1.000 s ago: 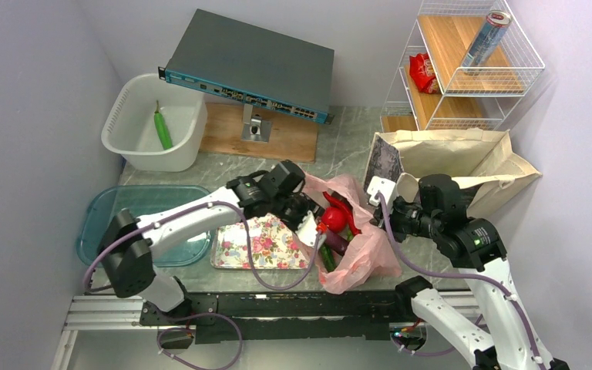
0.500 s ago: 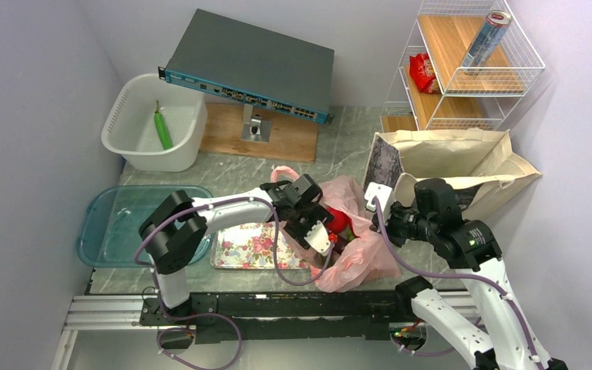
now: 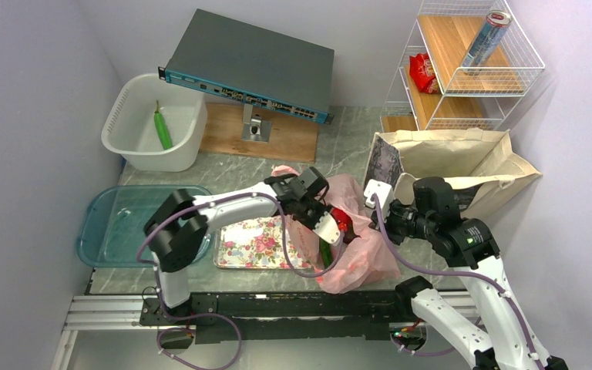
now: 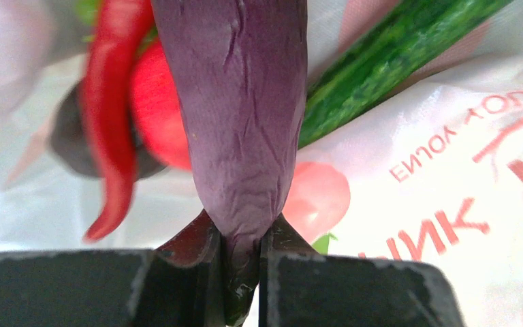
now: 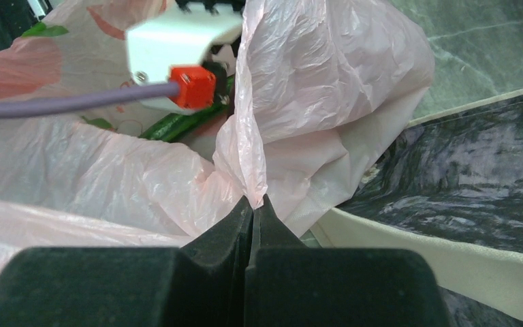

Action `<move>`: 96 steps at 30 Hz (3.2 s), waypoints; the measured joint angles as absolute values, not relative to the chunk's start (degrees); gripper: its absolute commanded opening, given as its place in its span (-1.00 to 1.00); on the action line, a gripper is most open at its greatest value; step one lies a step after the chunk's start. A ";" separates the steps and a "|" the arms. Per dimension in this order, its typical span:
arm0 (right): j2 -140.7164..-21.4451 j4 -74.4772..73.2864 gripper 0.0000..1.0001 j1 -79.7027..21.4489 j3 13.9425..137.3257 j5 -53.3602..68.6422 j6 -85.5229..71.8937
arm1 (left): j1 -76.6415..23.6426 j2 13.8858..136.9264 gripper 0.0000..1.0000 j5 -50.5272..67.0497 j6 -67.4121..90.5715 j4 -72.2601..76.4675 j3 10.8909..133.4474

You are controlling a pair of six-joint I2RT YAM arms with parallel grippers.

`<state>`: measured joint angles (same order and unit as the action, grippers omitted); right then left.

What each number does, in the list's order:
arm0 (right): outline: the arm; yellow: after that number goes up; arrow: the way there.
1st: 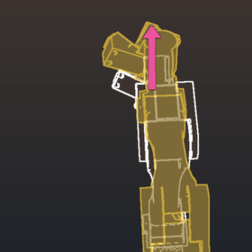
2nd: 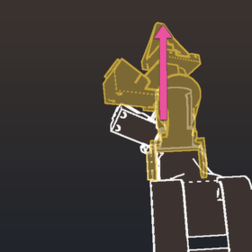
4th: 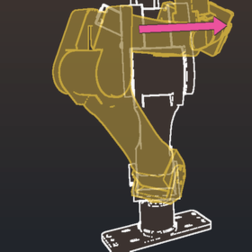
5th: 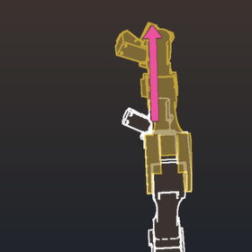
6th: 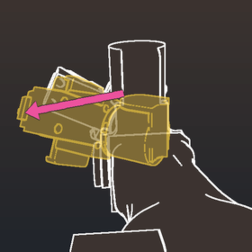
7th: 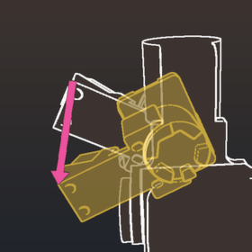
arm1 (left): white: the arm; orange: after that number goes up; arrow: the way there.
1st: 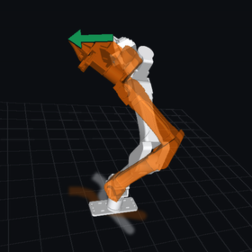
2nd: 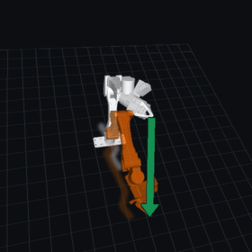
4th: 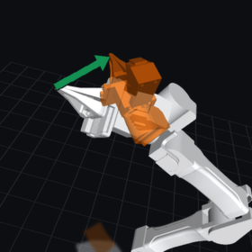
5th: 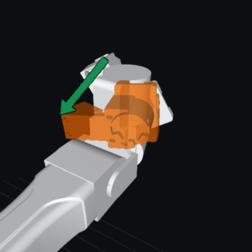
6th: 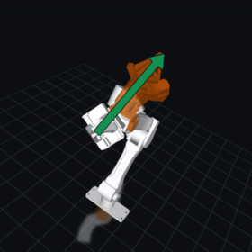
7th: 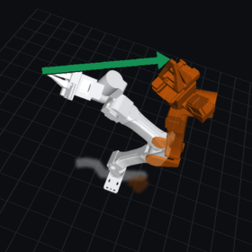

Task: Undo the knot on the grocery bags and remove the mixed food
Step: Pick up the fake vegetable from the takeout bag, then place the fake vegetable in the bin, then pick up the fake vegetable from the takeout bag.

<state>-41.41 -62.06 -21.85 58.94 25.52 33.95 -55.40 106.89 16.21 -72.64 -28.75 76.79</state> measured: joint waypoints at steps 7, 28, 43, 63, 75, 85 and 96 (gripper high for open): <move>-41.39 -60.05 -1.00 -21.85 58.87 24.27 32.47 | -54.74 92.18 -1.00 17.72 -70.54 -36.71 79.05; -40.01 -58.57 -1.00 -21.85 58.67 24.01 29.82 | -21.43 73.73 -1.00 23.86 -58.89 -74.26 95.20; -42.72 -58.70 -1.00 -21.85 59.33 23.94 29.71 | 32.08 93.08 -1.00 42.78 -27.62 -64.55 118.30; -48.40 -60.80 -1.00 -21.85 64.34 21.06 28.03 | 23.79 127.28 0.99 26.65 -21.65 -51.68 132.66; -47.57 -60.77 -1.00 -21.85 64.34 20.91 27.94 | 31.18 102.10 0.99 34.89 -16.25 -37.80 111.61; -44.88 -60.29 -1.00 -21.85 63.99 20.97 27.83 | 13.82 58.52 0.78 54.06 -39.31 -28.77 79.92; -45.08 -58.78 -1.00 -21.85 63.99 21.39 27.81 | -33.61 58.00 -0.04 40.84 -68.58 -32.82 62.00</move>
<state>-45.08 -58.78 -21.85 63.99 21.39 27.81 -33.61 58.00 40.84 -68.58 -32.82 62.00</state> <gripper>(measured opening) 0.007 0.568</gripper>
